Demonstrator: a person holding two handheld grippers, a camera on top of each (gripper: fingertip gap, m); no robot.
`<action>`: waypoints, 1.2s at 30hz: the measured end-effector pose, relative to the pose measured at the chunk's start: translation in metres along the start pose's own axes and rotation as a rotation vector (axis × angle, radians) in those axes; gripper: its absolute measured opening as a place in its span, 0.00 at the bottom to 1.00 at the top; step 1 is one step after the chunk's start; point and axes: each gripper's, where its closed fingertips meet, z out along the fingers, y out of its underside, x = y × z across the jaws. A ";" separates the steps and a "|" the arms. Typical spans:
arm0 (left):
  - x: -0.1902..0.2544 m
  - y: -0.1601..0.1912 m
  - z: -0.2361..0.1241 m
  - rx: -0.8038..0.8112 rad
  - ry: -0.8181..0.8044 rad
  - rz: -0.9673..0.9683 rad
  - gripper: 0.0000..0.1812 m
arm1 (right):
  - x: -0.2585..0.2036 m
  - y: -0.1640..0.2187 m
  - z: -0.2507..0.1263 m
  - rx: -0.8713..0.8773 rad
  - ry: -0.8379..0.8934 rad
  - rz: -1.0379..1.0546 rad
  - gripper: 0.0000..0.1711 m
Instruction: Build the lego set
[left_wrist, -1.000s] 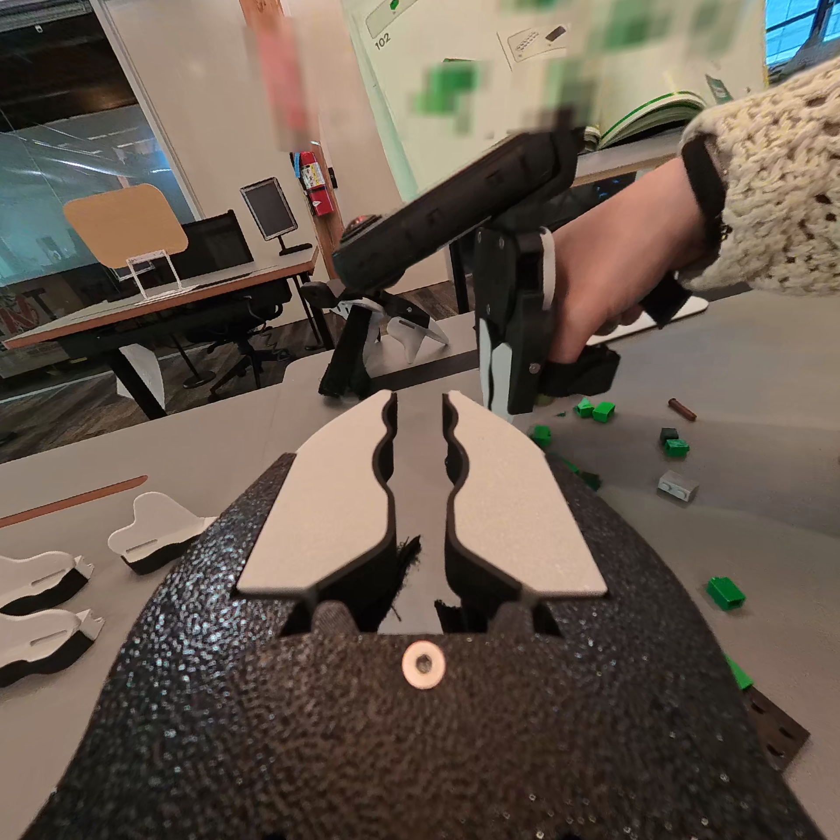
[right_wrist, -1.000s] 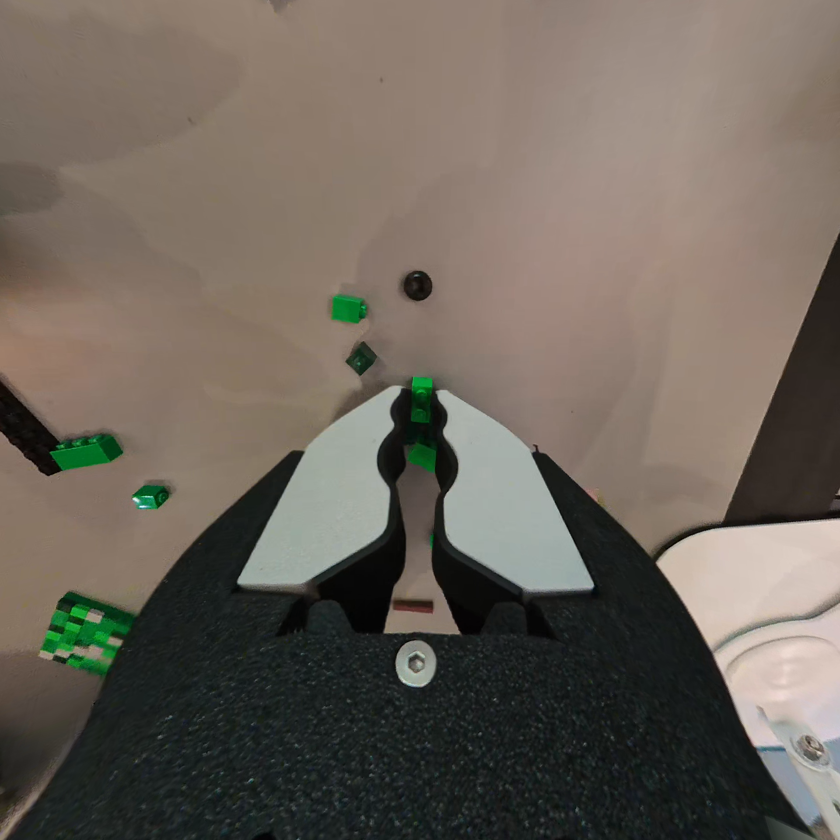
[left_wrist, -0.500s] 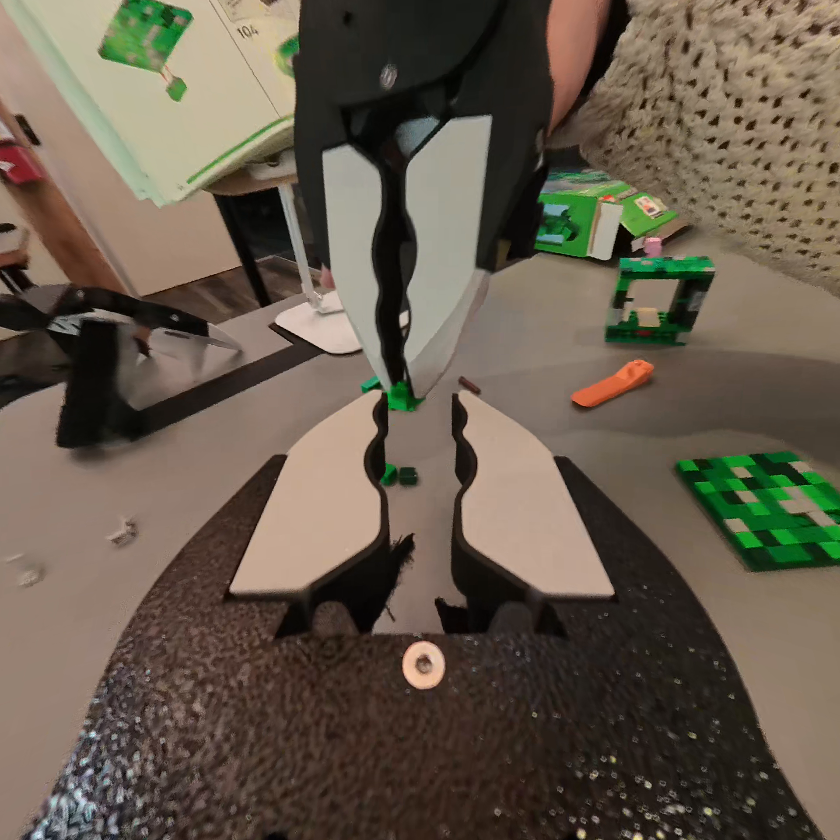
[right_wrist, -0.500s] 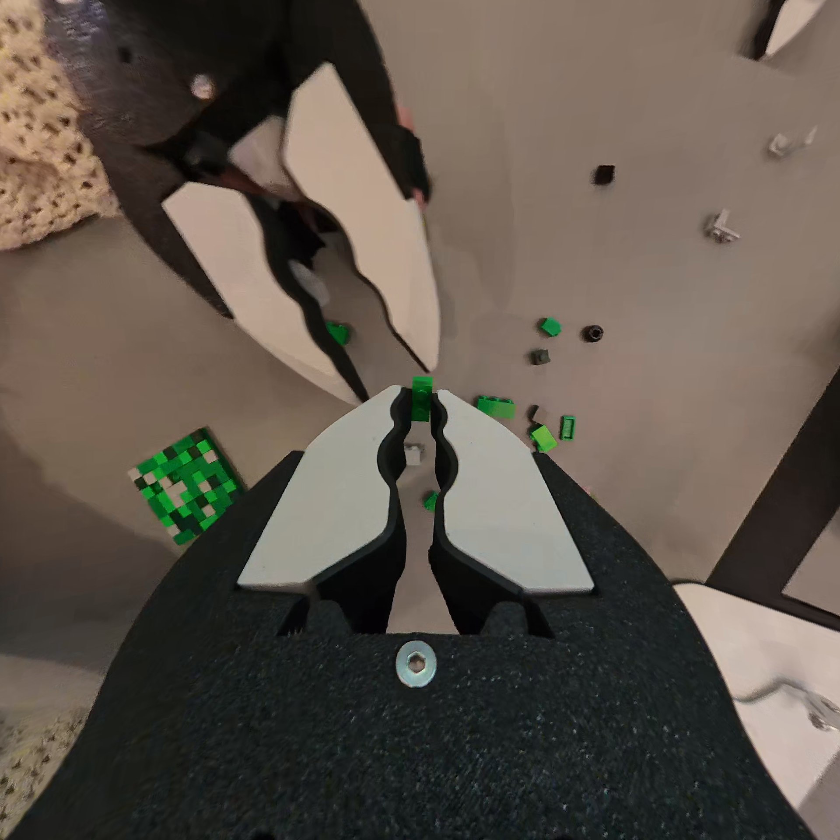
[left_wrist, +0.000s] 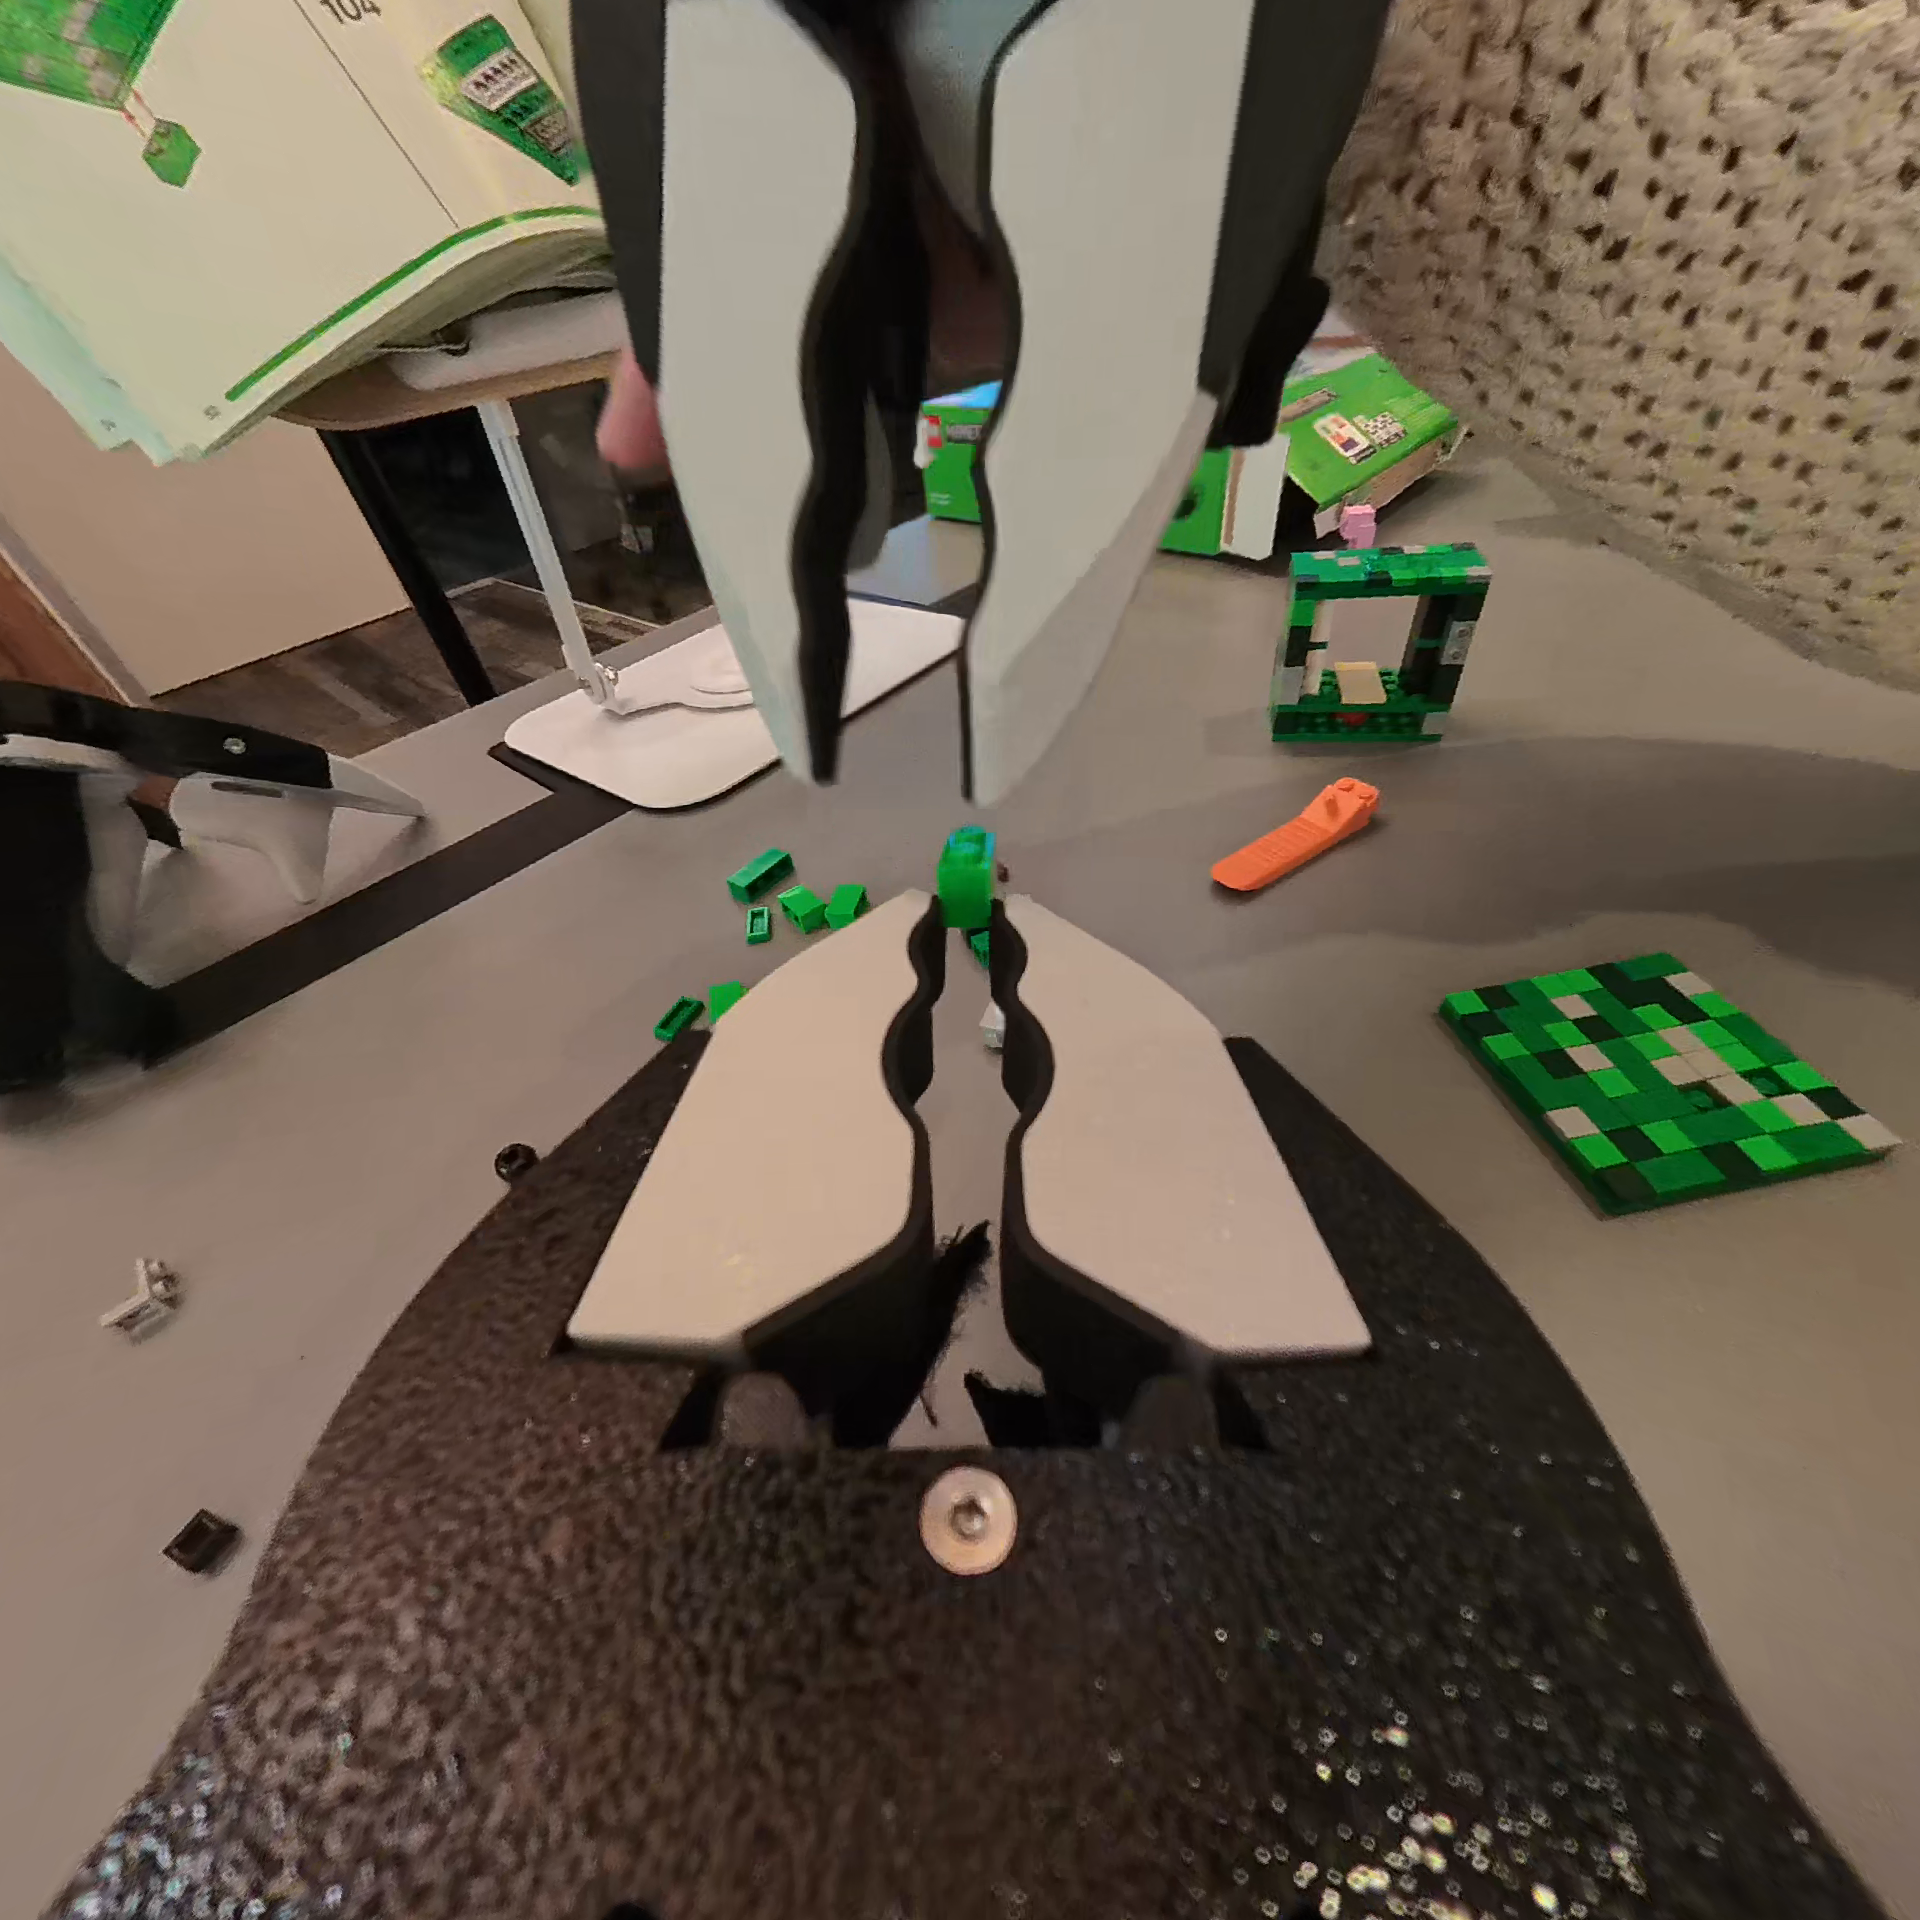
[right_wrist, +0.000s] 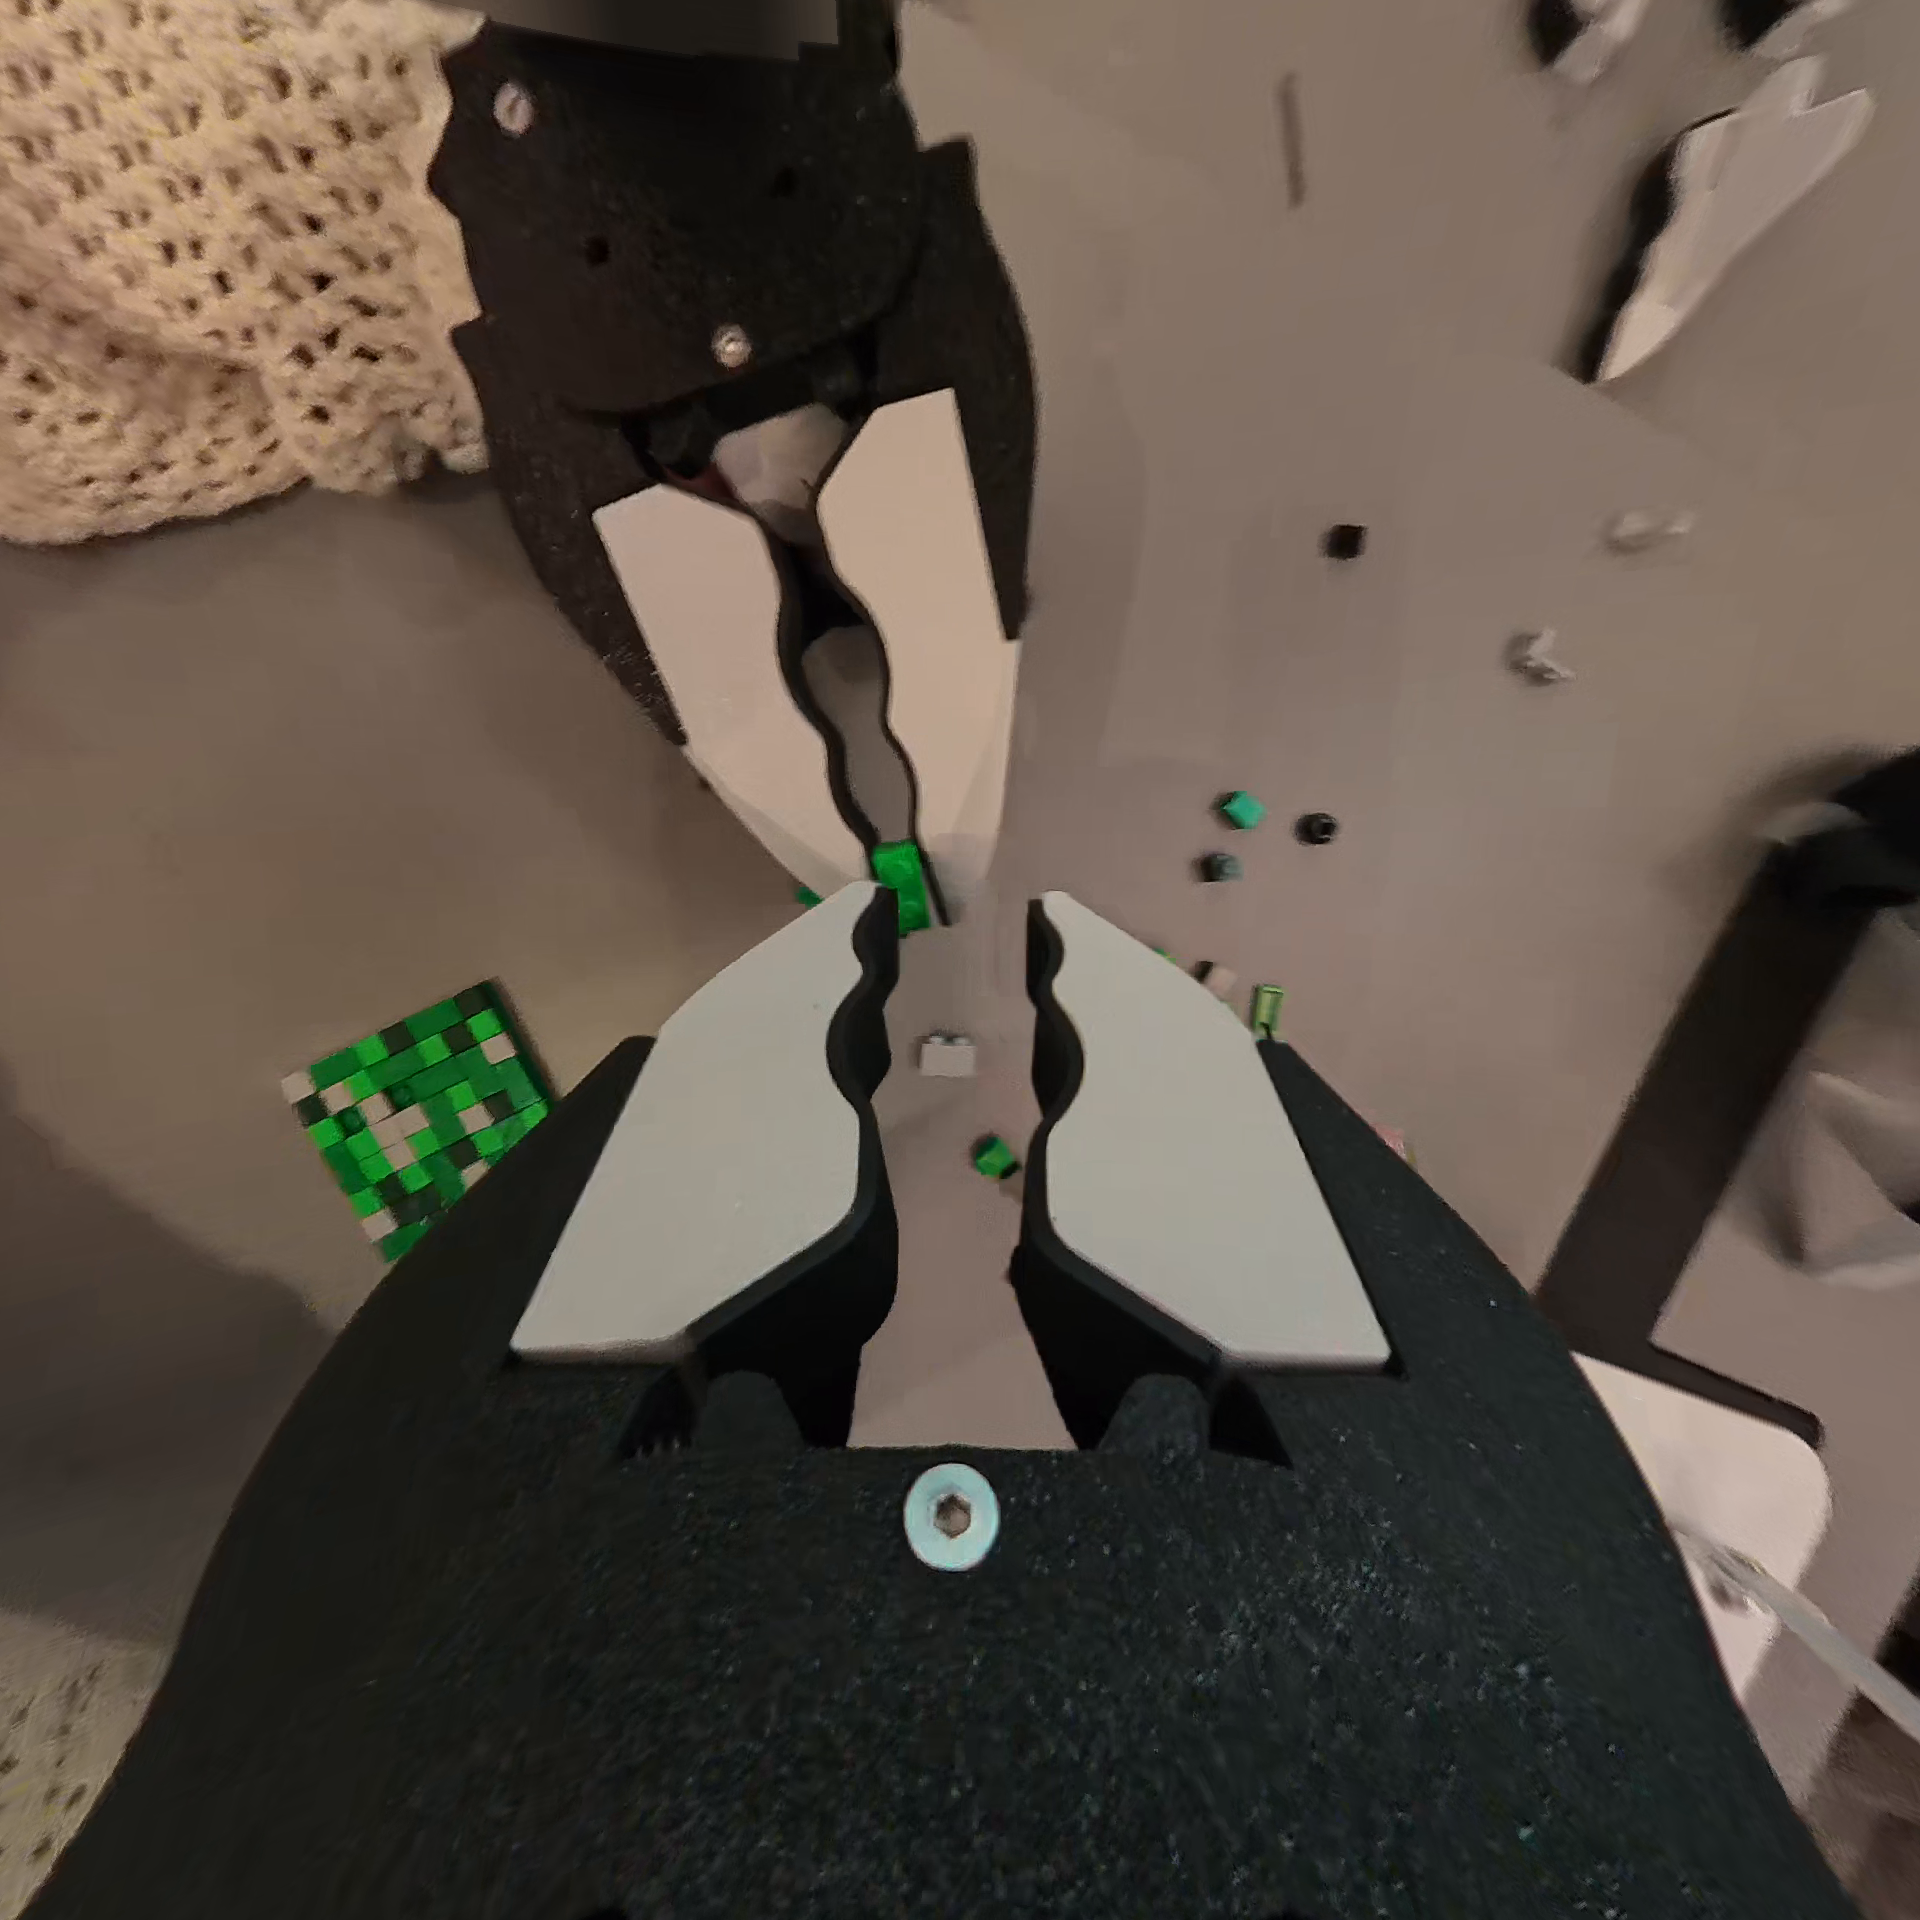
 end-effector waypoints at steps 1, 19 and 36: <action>0.001 -0.001 0.000 0.004 0.010 0.000 0.04 | 0.004 -0.003 -0.006 0.036 0.060 0.014 0.14; 0.013 0.004 0.007 -0.001 0.021 0.077 0.04 | -0.136 0.083 -0.015 0.623 0.714 0.069 0.13; 0.070 -0.039 -0.014 0.216 -0.162 0.151 0.04 | -0.155 0.074 -0.040 0.889 0.767 -0.116 0.08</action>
